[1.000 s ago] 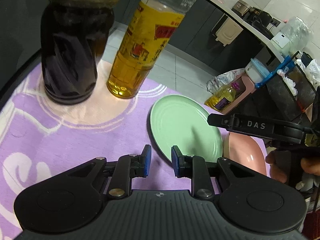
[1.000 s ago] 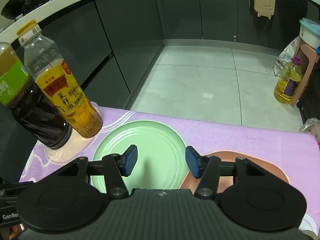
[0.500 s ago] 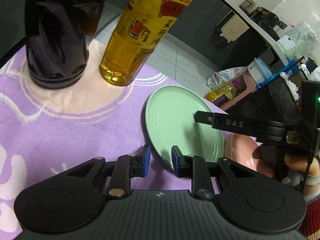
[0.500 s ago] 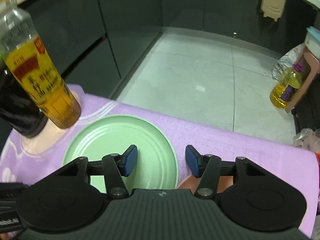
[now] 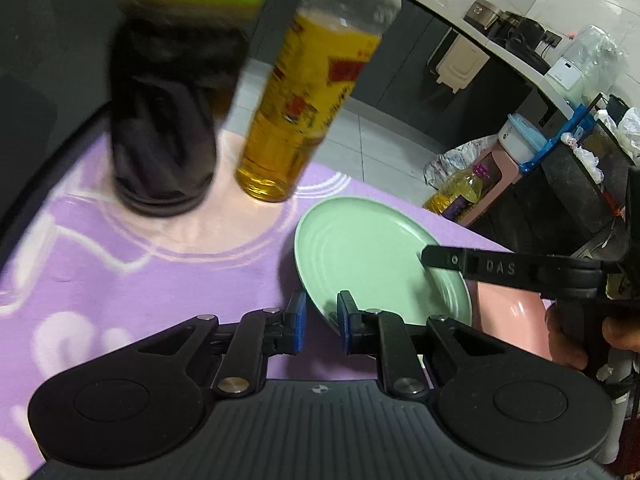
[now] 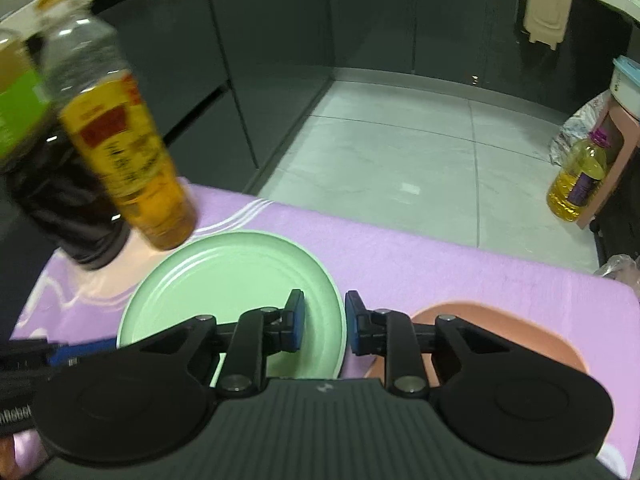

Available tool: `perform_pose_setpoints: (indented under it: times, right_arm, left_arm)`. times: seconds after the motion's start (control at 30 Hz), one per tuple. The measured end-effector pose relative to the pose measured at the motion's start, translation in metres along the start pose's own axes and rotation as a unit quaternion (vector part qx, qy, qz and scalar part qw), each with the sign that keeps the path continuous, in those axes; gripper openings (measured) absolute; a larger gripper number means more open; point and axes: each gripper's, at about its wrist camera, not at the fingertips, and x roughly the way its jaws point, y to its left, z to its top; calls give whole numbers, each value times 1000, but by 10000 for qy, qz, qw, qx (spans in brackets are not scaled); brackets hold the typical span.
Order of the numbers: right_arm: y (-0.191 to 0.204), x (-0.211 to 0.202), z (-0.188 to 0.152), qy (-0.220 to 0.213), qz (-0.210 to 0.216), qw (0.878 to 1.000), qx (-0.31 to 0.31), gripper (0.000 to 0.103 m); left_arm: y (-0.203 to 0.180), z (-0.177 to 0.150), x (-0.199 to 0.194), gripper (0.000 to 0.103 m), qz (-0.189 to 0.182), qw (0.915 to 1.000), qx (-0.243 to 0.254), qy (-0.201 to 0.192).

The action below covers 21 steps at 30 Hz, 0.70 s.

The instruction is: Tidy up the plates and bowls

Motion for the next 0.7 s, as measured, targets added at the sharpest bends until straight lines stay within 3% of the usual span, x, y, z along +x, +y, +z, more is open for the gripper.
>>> perform_pose_setpoints:
  times: [0.33,0.7]
  right_arm:
    - [43,-40,-35,171,646,9978,26,21]
    - [83,-70,-70,245,934,9953,-74,21]
  left_arm:
    - [22,-26,-71,14,224,9986,299,-363]
    - [47,-54,-116,15,229,9983,224,-482]
